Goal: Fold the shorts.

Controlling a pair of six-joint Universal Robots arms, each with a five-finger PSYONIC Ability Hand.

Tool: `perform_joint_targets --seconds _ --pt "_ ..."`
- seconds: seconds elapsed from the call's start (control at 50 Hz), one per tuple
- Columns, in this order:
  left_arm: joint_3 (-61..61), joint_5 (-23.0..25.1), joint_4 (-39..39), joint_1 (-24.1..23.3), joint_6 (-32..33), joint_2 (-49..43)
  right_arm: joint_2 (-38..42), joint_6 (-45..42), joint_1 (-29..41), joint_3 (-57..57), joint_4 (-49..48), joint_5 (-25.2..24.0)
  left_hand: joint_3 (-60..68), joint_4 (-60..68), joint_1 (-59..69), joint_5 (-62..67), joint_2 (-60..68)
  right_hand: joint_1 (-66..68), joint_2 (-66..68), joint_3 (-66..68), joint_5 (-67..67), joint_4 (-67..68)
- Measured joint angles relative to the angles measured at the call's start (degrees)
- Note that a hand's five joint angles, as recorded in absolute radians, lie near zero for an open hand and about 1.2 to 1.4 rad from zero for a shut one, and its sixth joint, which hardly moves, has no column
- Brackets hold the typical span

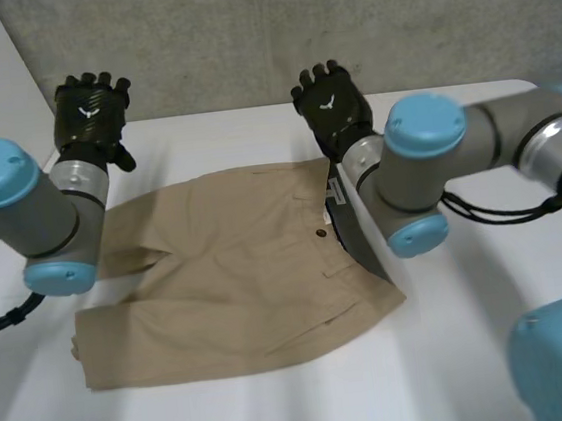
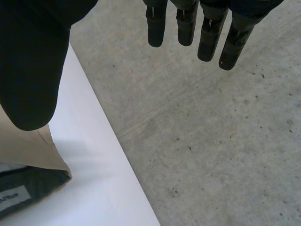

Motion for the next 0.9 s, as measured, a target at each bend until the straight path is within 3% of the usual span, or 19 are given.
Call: perform_joint_targets --seconds 0.14,0.28,0.4,0.68,0.9 --pt "-10.4 0.16 -5.1 0.38 -0.09 10.51 -14.3 5.8 -0.84 13.42 7.89 -2.62 0.0 0.0 0.0 0.0 0.0 0.0 0.0 0.0 0.0 0.0" --pt "-22.47 0.3 -18.05 0.92 -0.27 20.31 -27.85 10.2 -4.42 32.64 18.56 -9.6 0.0 0.01 0.02 0.03 0.0 0.0 0.0 0.01 -0.06 0.0" --pt "-29.35 0.23 -25.75 2.02 -1.11 23.99 -32.61 10.43 -6.71 45.14 20.09 -13.15 0.19 0.89 1.04 1.96 1.21 1.96 3.63 3.87 2.41 2.54" --pt "-39.2 0.41 -28.22 6.15 -8.6 27.95 -32.62 10.24 -7.77 59.72 5.51 -14.34 0.19 1.72 1.04 2.29 1.81 13.25 16.61 16.77 13.69 15.84" --pt "-41.28 0.49 -28.08 8.11 -8.85 28.17 -31.1 10.25 -7.75 60.34 3.86 -14.32 0.19 1.72 1.04 2.29 1.81 19.88 24.44 24.52 20.99 23.34"
